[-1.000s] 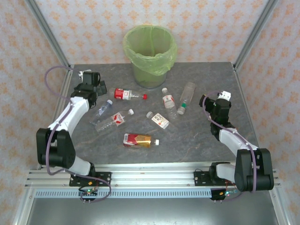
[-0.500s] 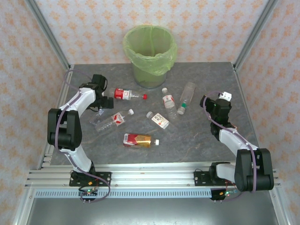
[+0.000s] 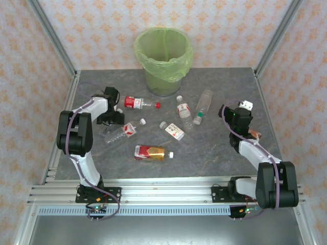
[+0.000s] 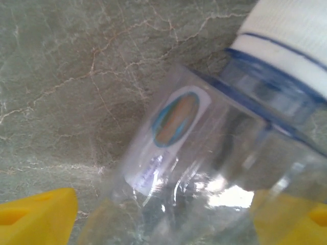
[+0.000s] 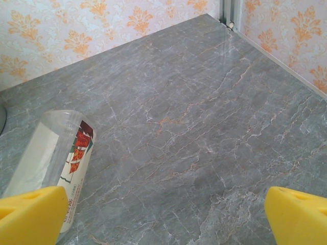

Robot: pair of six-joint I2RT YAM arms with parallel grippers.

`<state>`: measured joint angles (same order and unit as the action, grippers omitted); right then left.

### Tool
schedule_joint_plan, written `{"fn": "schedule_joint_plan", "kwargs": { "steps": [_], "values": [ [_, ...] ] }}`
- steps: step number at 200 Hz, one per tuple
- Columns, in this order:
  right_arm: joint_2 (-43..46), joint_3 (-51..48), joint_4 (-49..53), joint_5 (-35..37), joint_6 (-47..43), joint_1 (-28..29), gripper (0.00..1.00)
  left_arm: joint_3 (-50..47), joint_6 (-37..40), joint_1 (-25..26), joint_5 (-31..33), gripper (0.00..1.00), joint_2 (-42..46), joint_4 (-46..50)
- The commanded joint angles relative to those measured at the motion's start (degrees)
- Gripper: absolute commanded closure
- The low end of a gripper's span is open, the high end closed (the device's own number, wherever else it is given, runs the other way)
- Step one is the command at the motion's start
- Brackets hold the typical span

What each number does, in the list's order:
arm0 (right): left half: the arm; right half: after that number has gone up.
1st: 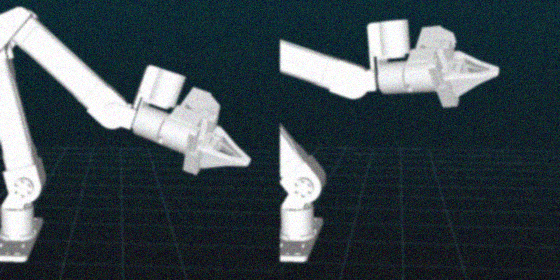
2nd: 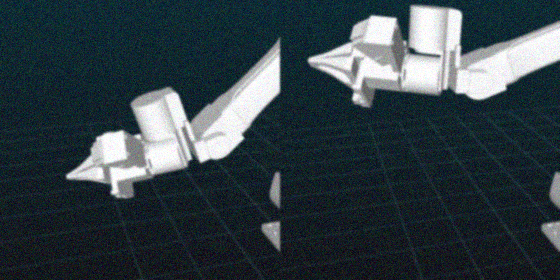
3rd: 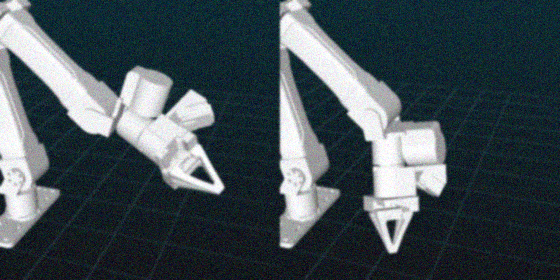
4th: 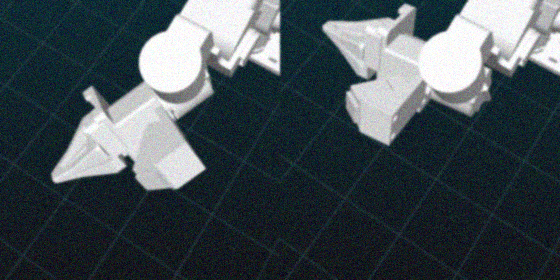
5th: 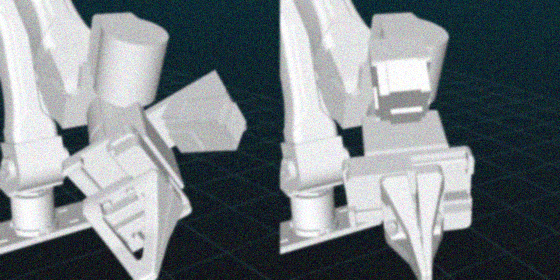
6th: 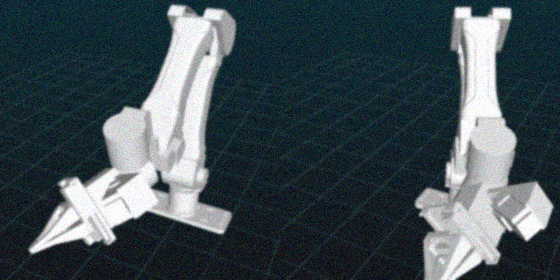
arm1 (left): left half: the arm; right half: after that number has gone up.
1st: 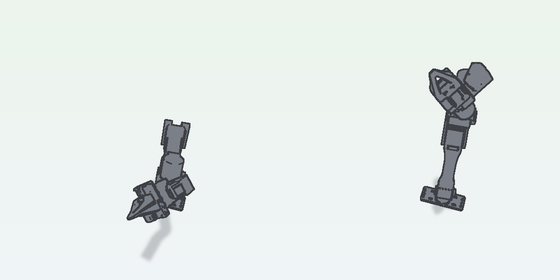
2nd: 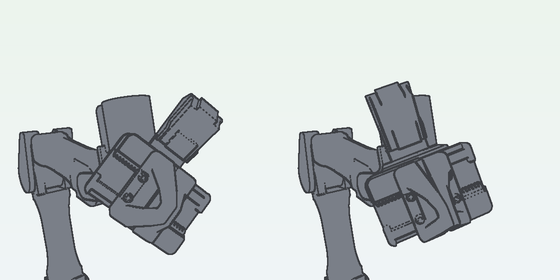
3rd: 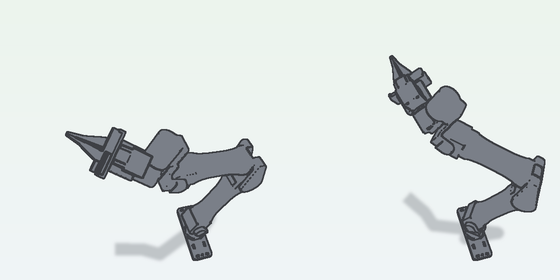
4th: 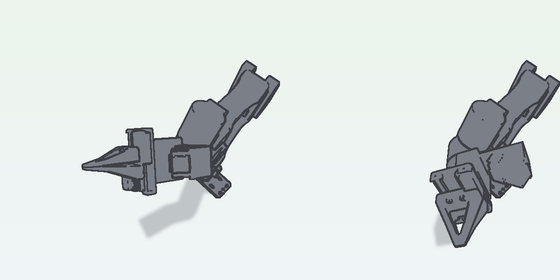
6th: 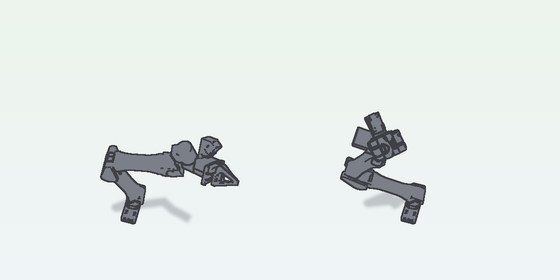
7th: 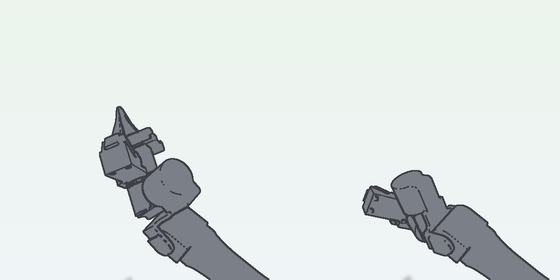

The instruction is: Put the plastic bottles in the bin

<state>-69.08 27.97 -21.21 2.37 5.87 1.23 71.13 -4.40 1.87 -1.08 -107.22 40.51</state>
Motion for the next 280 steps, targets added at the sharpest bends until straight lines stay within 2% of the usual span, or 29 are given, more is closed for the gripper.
{"fn": "schedule_joint_plan", "kwargs": {
  "steps": [1,44,97,124,171,215,248,259,280],
  "values": [
    [0.95,1.79,2.26,0.65,-0.93,0.18,0.01,-0.44,0.98,-0.24,1.71,0.18,-0.31,-0.92],
    [2.8,1.21,3.08,0.22,-0.17,0.19,0.01,-2.04,1.42,-0.2,5.62,0.35,1.55,-3.24],
    [4.63,0.97,4.54,0.16,0.22,0.21,0.01,-3.78,-0.43,-0.24,11.66,0.42,6.08,-5.04],
    [5.86,0.19,4.86,0.44,0.87,0.25,0.01,-4.51,-2.53,-0.22,15.5,0.43,8.95,-5.96],
    [6.57,1.31,9.05,-0.62,2.03,0.2,0.01,-5.81,-7.54,0.33,18.16,0.46,14.56,-8.37],
    [5.18,6.37,20.3,-0.7,3.9,0.08,0.01,-5.07,-13.4,2.44,19.85,0.46,19.18,-10.01],
    [5.95,6.9,23.18,1.13,4.72,0.08,0.01,-1.02,-17.81,4.56,19.13,0.47,21.06,-9.44],
    [6.22,7.43,24.1,-0.25,4.87,0.08,0.01,1.32,-18.0,5.49,17.48,0.47,21.3,-10.12],
    [6.85,8.24,25.52,-1.17,6.13,0.09,0.01,6.19,-18.1,8.19,18.6,0.48,21.68,-12.24]
  ]
}}
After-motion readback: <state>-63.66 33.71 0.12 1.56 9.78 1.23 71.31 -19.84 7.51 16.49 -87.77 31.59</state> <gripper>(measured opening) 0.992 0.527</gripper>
